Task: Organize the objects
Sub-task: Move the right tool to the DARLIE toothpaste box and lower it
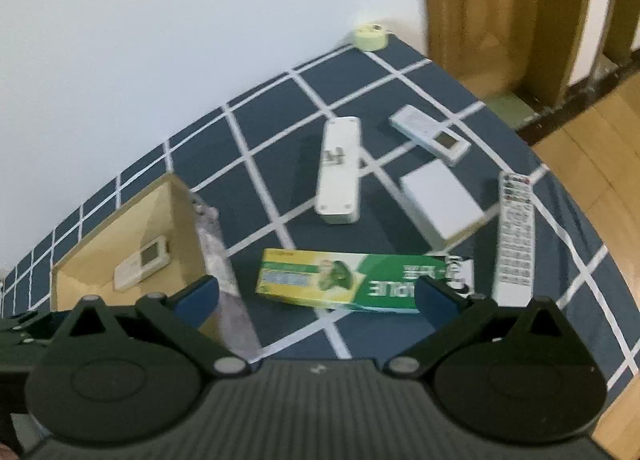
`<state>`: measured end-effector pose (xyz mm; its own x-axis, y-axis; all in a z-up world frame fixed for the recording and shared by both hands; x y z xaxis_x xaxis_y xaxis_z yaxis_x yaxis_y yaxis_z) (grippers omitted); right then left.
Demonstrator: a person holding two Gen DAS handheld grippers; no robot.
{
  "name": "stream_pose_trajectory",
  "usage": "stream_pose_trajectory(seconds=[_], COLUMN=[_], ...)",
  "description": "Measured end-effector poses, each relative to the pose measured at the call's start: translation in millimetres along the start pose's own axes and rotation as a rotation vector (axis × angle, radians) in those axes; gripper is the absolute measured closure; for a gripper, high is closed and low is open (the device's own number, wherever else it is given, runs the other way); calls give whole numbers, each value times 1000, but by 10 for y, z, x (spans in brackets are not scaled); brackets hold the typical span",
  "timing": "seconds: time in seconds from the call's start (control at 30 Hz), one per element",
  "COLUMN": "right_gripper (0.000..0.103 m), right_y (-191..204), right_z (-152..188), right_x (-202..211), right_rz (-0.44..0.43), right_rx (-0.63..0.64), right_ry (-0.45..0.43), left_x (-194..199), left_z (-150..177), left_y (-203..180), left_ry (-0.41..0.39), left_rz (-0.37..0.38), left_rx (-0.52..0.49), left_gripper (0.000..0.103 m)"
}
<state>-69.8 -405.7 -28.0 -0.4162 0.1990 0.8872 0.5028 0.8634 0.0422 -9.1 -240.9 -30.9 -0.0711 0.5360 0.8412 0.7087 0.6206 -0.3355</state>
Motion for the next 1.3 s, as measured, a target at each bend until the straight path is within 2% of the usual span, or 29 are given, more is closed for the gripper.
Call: stream_pose_trajectory(seconds=[0.27, 0.57, 0.87, 1.3], right_gripper=[0, 0, 0, 0], right_y=[-461, -785, -870, -853], right_z=[-111, -130, -63, 9], right_x=[-312, -822, -1333, -1730], right_rz=[24, 23, 22, 52], right_rx=[-73, -141, -159, -137], right_ry=[52, 146, 243, 330], left_x=[-402, -989, -1437, -1799], left_z=[-174, -277, -278, -268], left_y=[-230, -266, -141, 28], left_ry=[72, 195, 290, 368], left_rz=[8, 0, -14, 17], left_rx=[-52, -69, -66, -53], left_gripper=[0, 0, 0, 0])
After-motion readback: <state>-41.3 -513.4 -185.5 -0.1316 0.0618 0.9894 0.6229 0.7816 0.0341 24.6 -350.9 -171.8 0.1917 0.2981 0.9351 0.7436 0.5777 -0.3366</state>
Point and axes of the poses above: each gripper's, at about its wrist camera, not at the fingertips, and x roughly against the way its jaws point, y to its left, z to its underside, the point moved 6 cm from there along -x, roughly the way its jaws point, and after that the axes turned 15 degrees about z, right-handed, at the moved point
